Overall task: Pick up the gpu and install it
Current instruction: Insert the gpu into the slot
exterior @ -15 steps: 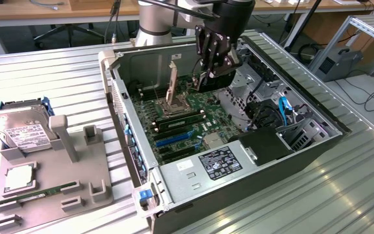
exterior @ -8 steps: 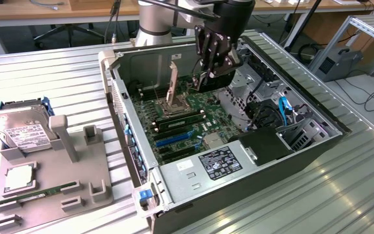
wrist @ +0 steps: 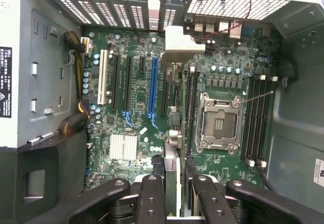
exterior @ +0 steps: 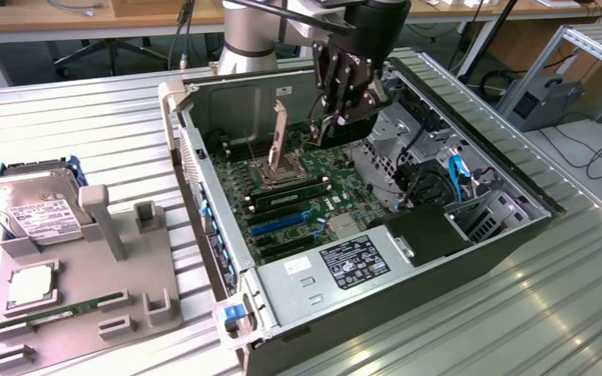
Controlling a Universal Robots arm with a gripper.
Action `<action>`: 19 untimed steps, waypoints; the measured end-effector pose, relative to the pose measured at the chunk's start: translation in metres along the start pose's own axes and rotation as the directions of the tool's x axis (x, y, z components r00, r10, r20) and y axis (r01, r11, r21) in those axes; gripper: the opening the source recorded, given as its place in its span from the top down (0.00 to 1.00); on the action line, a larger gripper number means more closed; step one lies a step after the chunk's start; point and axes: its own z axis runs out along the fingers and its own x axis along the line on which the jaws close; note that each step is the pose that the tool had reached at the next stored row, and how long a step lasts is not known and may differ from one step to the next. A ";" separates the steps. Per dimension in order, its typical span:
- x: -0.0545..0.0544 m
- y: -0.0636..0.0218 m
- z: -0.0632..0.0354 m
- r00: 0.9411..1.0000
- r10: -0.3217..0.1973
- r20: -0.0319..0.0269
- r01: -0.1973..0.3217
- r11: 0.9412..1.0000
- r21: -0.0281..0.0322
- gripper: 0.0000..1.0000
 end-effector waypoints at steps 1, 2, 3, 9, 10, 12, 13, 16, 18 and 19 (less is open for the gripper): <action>0.000 0.0000 0.0000 1.000 -0.003 0.000 0.003 1.000 0.000 0.74; 0.000 0.0000 0.0000 1.000 -0.007 0.000 0.007 1.000 0.000 0.74; 0.000 0.0000 0.0000 1.000 -0.010 0.000 0.010 1.000 0.000 0.74; 0.000 0.0000 0.0000 1.000 -0.029 0.000 0.029 1.000 -0.001 0.74; 0.000 0.0000 0.0000 0.999 -0.033 0.000 0.033 0.999 -0.001 0.74; 0.000 0.0000 0.0000 0.999 -0.039 0.000 0.039 0.999 -0.001 0.74; 0.000 0.0000 0.0000 0.999 -0.042 0.000 0.042 0.999 -0.001 0.74; 0.000 0.0000 0.0000 0.999 -0.052 0.000 0.052 0.999 -0.001 0.74; 0.000 0.0000 0.0000 0.998 -0.058 0.000 0.058 0.998 -0.002 0.74; 0.000 0.0000 0.0000 0.998 -0.062 0.000 0.062 0.998 -0.002 0.74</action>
